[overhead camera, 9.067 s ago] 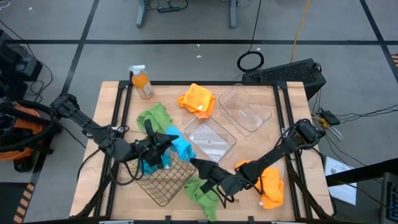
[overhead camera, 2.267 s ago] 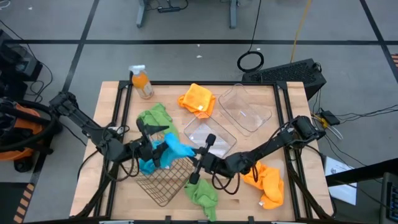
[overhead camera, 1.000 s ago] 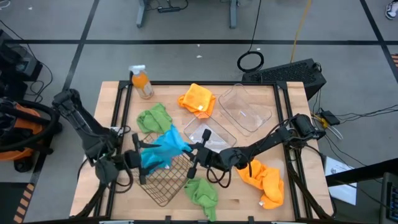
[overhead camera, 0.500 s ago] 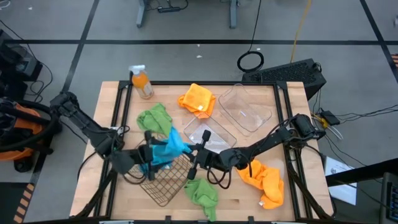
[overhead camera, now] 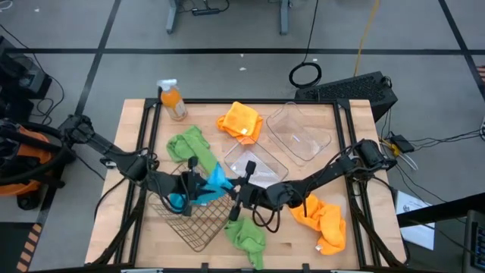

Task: Sort microfiber towel by color & place in baskets
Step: Put the blue microfiber towel into the wire basket

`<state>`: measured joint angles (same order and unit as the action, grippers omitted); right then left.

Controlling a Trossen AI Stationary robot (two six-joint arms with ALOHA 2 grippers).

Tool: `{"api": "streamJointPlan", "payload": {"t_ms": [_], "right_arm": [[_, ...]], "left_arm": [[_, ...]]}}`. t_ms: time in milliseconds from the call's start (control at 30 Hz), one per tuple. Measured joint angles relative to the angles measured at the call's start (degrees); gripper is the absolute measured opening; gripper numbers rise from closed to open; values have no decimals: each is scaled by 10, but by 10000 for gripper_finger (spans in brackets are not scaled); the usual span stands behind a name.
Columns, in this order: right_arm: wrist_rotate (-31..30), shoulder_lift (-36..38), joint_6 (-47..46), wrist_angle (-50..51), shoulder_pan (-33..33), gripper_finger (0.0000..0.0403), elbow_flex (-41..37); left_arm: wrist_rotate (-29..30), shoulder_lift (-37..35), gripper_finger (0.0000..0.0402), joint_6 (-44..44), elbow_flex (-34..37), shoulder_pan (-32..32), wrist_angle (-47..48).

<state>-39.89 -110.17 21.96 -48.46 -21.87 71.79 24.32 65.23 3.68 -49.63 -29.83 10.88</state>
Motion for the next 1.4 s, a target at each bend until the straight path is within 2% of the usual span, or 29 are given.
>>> {"api": "streamJointPlan", "payload": {"t_ms": [33,100,233,400,500,633,800,933,1133,1233,1400], "right_arm": [[3,0,0,3,-1,23,0],[14,0,-1,11,-5,33,0],[12,0,-15,11,-15,75,0],[6,0,-56,39,-27,142,0],[5,3,-93,88,-31,174,0],[6,17,-131,183,-35,199,0],[8,46,-196,336,-46,205,0],[8,75,-235,398,-58,202,0],[7,83,-232,401,-67,194,0],[7,83,-224,402,-67,189,0],[7,83,-221,406,-61,178,0]], "left_arm": [[-16,0,33,0,0,1,0],[-38,0,18,3,0,3,0],[-46,-2,29,5,0,-1,9],[-73,-5,16,55,0,-2,46],[-96,-5,14,111,0,-8,87],[-97,-4,16,189,7,-27,129],[-92,-4,17,278,29,-60,141],[-58,-4,17,336,61,-82,139],[-43,1,17,407,114,-86,96],[-42,1,17,409,138,-86,50],[-38,1,18,415,153,-86,22]]}}
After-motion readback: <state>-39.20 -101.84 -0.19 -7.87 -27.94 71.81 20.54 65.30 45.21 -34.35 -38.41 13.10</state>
